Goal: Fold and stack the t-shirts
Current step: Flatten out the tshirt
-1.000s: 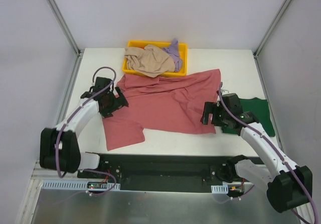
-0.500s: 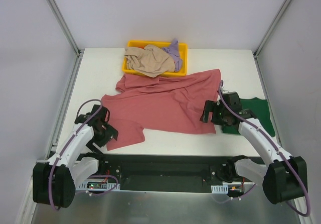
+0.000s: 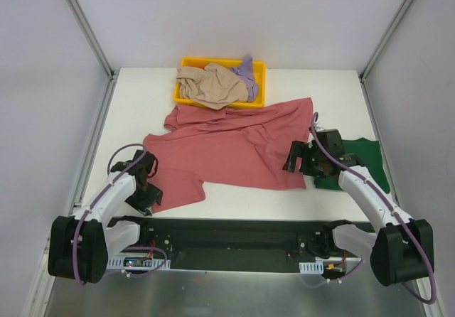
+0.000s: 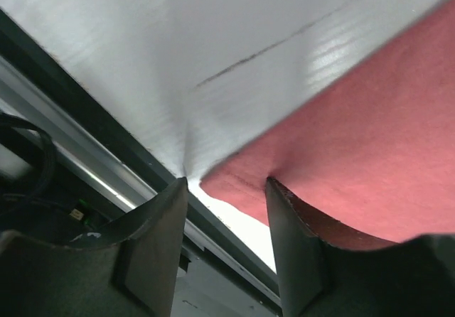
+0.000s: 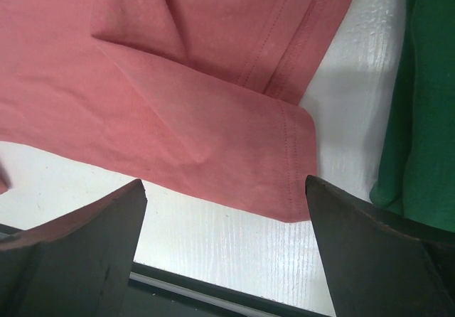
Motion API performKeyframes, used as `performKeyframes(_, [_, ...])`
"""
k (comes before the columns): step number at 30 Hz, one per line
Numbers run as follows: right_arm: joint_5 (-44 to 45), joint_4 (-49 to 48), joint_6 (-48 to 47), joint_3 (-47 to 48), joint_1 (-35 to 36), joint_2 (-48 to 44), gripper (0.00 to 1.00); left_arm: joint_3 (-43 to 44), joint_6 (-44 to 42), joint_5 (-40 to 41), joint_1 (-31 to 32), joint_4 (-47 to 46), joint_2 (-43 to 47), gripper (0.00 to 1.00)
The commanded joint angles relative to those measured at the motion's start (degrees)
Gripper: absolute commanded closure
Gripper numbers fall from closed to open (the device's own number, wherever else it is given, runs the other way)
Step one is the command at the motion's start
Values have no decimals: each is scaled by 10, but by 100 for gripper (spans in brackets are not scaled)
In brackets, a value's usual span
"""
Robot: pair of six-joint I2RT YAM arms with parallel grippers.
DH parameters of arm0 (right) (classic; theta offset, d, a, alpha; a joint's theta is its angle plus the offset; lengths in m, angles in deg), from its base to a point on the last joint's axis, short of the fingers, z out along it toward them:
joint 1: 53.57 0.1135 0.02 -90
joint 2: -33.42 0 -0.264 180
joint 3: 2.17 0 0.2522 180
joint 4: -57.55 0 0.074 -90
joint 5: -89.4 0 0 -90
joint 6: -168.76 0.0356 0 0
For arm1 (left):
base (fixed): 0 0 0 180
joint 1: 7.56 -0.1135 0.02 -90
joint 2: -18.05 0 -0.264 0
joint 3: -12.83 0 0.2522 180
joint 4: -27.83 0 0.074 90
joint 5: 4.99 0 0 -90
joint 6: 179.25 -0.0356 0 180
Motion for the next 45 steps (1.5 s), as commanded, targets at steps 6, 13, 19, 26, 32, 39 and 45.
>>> performKeyframes(6, [-6, -3, 3, -6, -10, -16, 4, -13, -6, 6, -2, -99, -102, 81])
performKeyframes(13, [1, 40, 6, -9, -10, -42, 4, 33, -63, -17, -2, -111, -108, 100])
performKeyframes(19, [50, 163, 61, 14, 16, -57, 1, 100, -139, 54, -3, -119, -51, 100])
performKeyframes(26, [128, 129, 192, -28, 76, -47, 16, 130, -120, 146, -35, -111, -22, 100])
performKeyframes(32, [208, 127, 241, -35, 98, -28, 27, 130, -86, 186, -58, -100, -22, 100])
performKeyframes(39, [175, 109, 260, -61, 114, -28, 37, 132, -76, 186, -86, -105, -7, 100])
performKeyframes(45, [159, 101, 302, -63, 183, -17, 39, 118, -90, 151, -86, -114, -19, 100])
